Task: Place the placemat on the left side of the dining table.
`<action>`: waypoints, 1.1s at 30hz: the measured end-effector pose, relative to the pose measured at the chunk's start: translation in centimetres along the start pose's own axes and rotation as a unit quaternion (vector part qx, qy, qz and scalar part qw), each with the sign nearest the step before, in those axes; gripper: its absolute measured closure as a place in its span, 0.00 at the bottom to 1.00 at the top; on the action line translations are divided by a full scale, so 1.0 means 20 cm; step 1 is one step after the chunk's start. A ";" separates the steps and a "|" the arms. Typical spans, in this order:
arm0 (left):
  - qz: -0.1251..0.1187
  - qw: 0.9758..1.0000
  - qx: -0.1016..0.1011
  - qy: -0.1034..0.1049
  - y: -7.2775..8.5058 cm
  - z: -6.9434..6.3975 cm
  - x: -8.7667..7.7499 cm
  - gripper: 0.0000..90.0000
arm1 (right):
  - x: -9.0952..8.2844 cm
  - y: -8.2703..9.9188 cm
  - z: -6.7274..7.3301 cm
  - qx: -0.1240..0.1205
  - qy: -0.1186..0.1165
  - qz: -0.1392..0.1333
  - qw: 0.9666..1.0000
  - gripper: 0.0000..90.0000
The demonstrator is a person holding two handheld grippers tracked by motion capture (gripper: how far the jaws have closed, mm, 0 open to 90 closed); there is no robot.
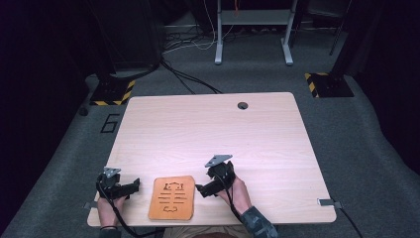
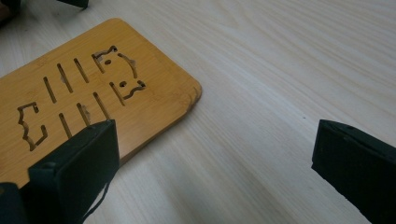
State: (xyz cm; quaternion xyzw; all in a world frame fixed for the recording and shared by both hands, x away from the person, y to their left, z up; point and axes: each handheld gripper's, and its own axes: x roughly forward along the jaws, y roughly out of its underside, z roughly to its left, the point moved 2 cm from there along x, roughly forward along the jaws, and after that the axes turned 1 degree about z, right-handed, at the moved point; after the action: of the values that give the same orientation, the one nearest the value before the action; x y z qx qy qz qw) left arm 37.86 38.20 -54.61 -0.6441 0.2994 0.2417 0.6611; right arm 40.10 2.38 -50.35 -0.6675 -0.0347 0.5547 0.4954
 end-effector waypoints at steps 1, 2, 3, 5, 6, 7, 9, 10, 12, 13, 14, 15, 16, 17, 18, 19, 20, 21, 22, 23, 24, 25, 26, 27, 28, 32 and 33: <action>0.000 1.000 0.000 0.000 0.00 0.00 0.00 0.01 | 0.01 0.00 0.01 0.000 -0.002 0.003 1.000 0.00; 0.000 1.000 0.000 0.000 0.00 0.00 0.00 0.01 | 0.04 -0.01 0.02 -0.001 -0.005 0.005 1.000 0.00; -0.001 1.000 0.000 0.000 0.00 0.00 0.00 0.01 | 0.05 -0.01 0.03 -0.001 -0.007 0.008 1.000 0.00; 0.001 1.000 0.000 0.001 0.00 0.00 0.00 0.01 | 0.08 -0.02 0.05 -0.003 -0.012 0.012 1.000 0.00; -0.001 1.000 0.000 0.000 0.00 0.00 0.00 0.01 | 0.09 -0.02 0.06 -0.006 -0.014 0.013 1.000 0.00; -0.001 1.000 0.000 0.000 0.00 0.00 0.00 0.01 | 0.11 -0.02 0.07 -0.006 -0.016 0.016 1.000 0.00; -0.001 1.000 0.000 0.000 0.00 0.00 0.00 0.01 | 0.13 -0.03 0.10 -0.008 -0.018 0.021 1.000 0.00; -0.001 1.000 0.000 0.000 0.00 0.00 0.00 0.01 | 0.15 -0.03 0.10 -0.011 -0.019 0.023 1.000 0.01; -0.001 1.000 0.000 0.000 0.00 0.00 0.00 0.01 | 0.17 -0.03 0.12 -0.016 -0.018 0.028 0.999 0.01; -0.001 1.000 0.000 0.000 0.00 0.00 0.00 0.01 | 0.19 -0.03 0.13 -0.017 -0.017 0.031 0.999 0.01; -0.001 1.000 0.000 0.000 0.00 0.00 0.00 0.01 | 0.20 -0.03 0.13 -0.021 -0.016 0.033 0.999 0.02; 0.001 1.000 0.000 0.001 0.00 0.00 0.00 0.01 | 0.21 -0.03 0.14 -0.020 -0.016 0.037 0.999 0.02; -0.001 1.000 0.000 0.000 0.00 0.00 0.00 0.01 | 0.22 -0.03 0.14 -0.020 -0.015 0.040 0.999 0.03; -0.001 1.000 0.000 0.000 0.00 0.00 0.00 0.01 | 0.22 -0.03 0.14 -0.021 -0.015 0.041 0.999 0.03; -0.001 1.000 0.000 0.000 0.00 0.00 0.00 0.01 | 0.23 -0.02 0.14 -0.021 -0.016 0.043 0.999 0.03; 0.000 1.000 0.000 0.000 0.00 0.00 0.00 0.01 | 0.23 -0.02 0.14 -0.020 -0.017 0.043 0.999 0.03; 0.000 1.000 0.000 0.001 0.00 0.00 0.00 0.01 | 0.24 -0.02 0.14 -0.022 -0.016 0.044 0.999 0.03; -0.001 1.000 0.000 0.000 0.00 0.00 0.00 0.01 | 0.24 -0.02 0.14 -0.023 -0.016 0.046 0.999 0.03; -0.001 1.000 0.000 0.000 0.00 0.00 0.00 0.01 | 0.24 -0.02 0.15 -0.023 -0.016 0.047 0.999 0.03; -0.001 1.000 0.000 0.000 0.00 0.00 0.00 0.01 | 0.24 -0.02 0.15 -0.023 -0.016 0.047 0.998 0.02; -0.001 1.000 0.000 0.000 0.00 0.00 0.00 0.01 | 0.24 -0.02 0.15 -0.023 -0.016 0.046 0.999 0.02; -0.001 1.000 0.000 0.000 0.00 0.00 0.00 0.01 | 0.24 -0.02 0.15 -0.024 -0.016 0.047 0.999 0.02; 0.001 1.000 0.000 0.001 0.00 0.00 0.00 0.01 | 0.25 -0.02 0.15 -0.023 -0.015 0.047 0.999 0.02; -0.001 1.000 0.000 0.000 0.00 0.00 0.00 0.01 | 0.25 -0.02 0.15 -0.023 -0.016 0.046 0.999 0.02; -0.001 1.000 0.000 0.000 0.00 0.00 0.00 0.01 | 0.25 -0.02 0.16 -0.023 -0.016 0.046 0.999 0.02; 0.000 1.000 0.000 0.000 0.00 0.00 0.00 0.01 | 0.25 -0.02 0.17 -0.023 -0.019 0.048 0.998 0.02; 0.000 1.000 0.000 0.000 0.00 0.00 0.00 0.01 | 0.25 -0.02 0.17 -0.026 -0.020 0.048 0.998 0.02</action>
State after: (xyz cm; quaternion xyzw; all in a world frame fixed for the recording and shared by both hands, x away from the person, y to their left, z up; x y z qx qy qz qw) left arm 37.86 38.20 -54.61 -0.6442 0.2992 0.2416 0.6611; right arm 39.60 7.57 -53.28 -0.6699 -0.0270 0.5896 0.4503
